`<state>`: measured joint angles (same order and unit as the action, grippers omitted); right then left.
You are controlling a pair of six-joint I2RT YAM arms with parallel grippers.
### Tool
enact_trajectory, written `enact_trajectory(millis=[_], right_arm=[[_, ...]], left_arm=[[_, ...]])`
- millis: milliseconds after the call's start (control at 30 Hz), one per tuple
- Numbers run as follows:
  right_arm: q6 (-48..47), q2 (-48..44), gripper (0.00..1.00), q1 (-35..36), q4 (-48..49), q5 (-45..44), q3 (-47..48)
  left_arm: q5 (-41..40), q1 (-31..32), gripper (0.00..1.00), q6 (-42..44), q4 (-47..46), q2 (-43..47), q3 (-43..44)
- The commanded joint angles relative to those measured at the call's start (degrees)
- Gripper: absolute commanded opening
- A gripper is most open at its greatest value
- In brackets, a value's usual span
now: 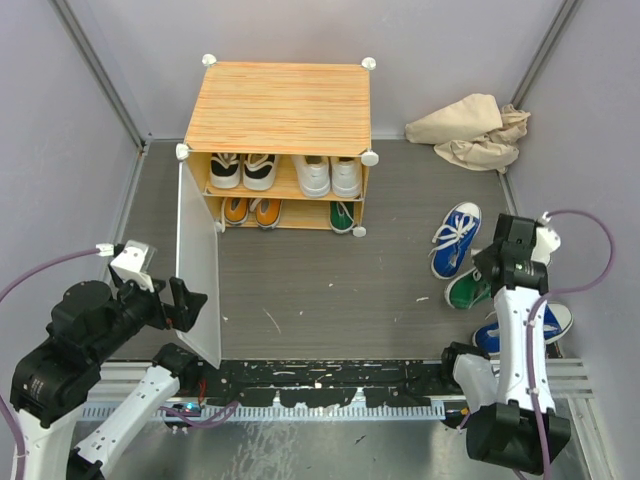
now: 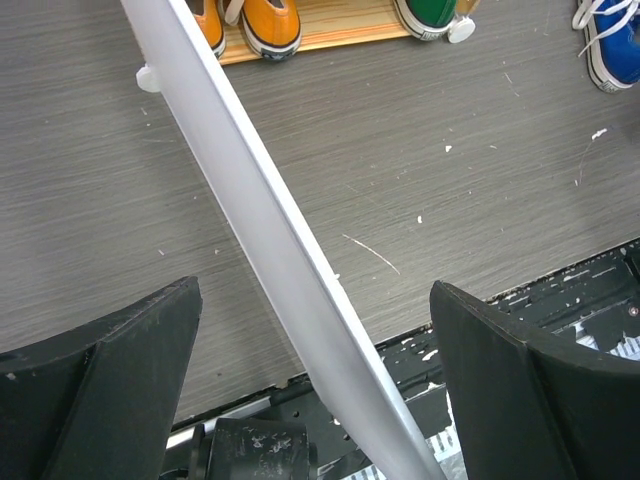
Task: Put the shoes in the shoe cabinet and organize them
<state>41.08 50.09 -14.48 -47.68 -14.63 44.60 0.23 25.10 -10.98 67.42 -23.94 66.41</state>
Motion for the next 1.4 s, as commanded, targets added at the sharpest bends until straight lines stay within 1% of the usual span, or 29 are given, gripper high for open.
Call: enact_trajectory(millis=[0,100,167,200,300,400,500,600,700,800,867,967,1067,1200,1267,1333,1367], right_arm=[[-8.2,-1.6,0.01,3.0,1.9,0.6,11.5],[-9.6,1.4,0.01,6.5,2.7,1.7,16.4],[-9.4,3.7,0.01,11.8,3.4,0.2,18.3],[-9.2,4.8,0.01,15.5,3.9,-1.2,18.9],[-7.7,9.6,0.01,29.8,4.3,-8.2,20.7],[-3.2,13.3,0.01,42.5,3.5,-15.9,21.4],[3.7,13.4,0.01,50.5,2.1,-20.2,18.8],[7.5,11.1,0.01,54.6,1.0,-21.5,15.2],[8.2,9.7,0.01,57.3,-0.5,-20.7,13.0],[8.2,10.2,0.01,63.3,0.5,-18.6,11.4],[8.8,12.1,0.01,69.0,1.6,-19.0,11.2],[10.2,18.1,0.01,77.8,2.7,-20.3,12.8],[8.4,27.4,0.01,83.4,5.1,-19.9,16.2],[3.2,35.6,0.01,84.3,14.2,-15.0,18.7],[0.3,39.4,0.01,84.3,18.7,-14.6,20.6],[-2.0,43.6,0.01,84.2,19.9,-15.4,24.3],[-3.0,45.6,0.08,84.2,19.9,-15.8,26.1]], left_arm=[[0.1,-0.1,0.98,0.8,-2.2,0.1,2.4],[0.1,-0.1,0.98,0.3,-3.0,-0.1,2.3],[0.1,-0.1,0.98,-0.2,-3.5,-0.2,2.3],[0.2,-0.1,0.98,-0.5,-3.7,-0.2,2.4],[-0.1,-0.2,0.98,-1.4,-4.0,-0.3,2.5],[-0.6,-0.1,0.98,-2.2,-3.9,-0.4,2.8],[-1.0,-0.2,0.98,-2.8,-3.2,-0.7,3.2],[-1.6,-0.1,0.98,-2.8,-2.4,-0.8,3.6],[-1.6,-0.1,0.98,-3.0,-2.3,-1.0,3.8],[-1.5,-0.1,0.98,-3.2,-2.3,-1.4,4.0],[-1.6,-0.1,0.98,-3.2,-2.5,-1.8,4.2],[-1.7,-0.1,0.98,-3.4,-2.8,-2.3,4.5],[-1.6,-0.1,0.98,-3.5,-3.0,-2.6,4.6],[-1.6,-0.1,0.98,-3.6,-3.0,-2.9,4.5],[-1.6,-0.1,0.98,-3.4,-3.1,-2.9,4.3],[-1.6,-0.1,0.98,-3.4,-3.2,-3.0,3.9],[-1.6,-0.1,0.98,-3.3,-3.2,-3.1,3.6]])
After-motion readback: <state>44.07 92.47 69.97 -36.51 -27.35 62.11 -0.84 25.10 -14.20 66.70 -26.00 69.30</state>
